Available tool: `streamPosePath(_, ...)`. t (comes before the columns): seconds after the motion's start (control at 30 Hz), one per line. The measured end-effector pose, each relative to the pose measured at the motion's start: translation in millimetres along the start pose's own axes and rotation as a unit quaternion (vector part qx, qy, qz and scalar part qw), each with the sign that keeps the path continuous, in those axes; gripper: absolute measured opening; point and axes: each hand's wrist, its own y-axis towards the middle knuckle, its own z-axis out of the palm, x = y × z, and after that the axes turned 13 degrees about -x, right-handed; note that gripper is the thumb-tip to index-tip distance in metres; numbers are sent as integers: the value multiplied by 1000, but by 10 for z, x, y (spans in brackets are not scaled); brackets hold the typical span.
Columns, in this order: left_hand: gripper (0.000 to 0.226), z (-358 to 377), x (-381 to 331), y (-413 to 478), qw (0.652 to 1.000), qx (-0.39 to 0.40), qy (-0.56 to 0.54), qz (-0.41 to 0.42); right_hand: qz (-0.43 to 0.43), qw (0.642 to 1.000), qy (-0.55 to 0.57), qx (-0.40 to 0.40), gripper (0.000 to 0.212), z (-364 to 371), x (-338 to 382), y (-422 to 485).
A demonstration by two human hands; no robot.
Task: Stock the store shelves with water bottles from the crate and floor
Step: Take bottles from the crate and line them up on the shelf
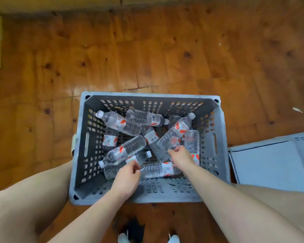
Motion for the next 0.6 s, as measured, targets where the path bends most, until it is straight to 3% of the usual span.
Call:
streamPosePath(0.07,12,137,67,142,995,54,76,26,16,1000,-11,-8,61,111,114,219)
streamPosePath(0.17,42,313,160,285,958,187,209,67,76,995,64,-21,76,294,241,562)
streamPosePath(0.33,60,433,243,353,922,300,238,54,158,970,176,-54,98,455,291,883)
streamPosePath(0.47,61,326,197,308,904,349,245,28,136,972,182,-62,92,354,230,788)
streamPosePath(0.6,63,84,30,159,893,377,244,25,112,984,138,-18,78,35,114,410)
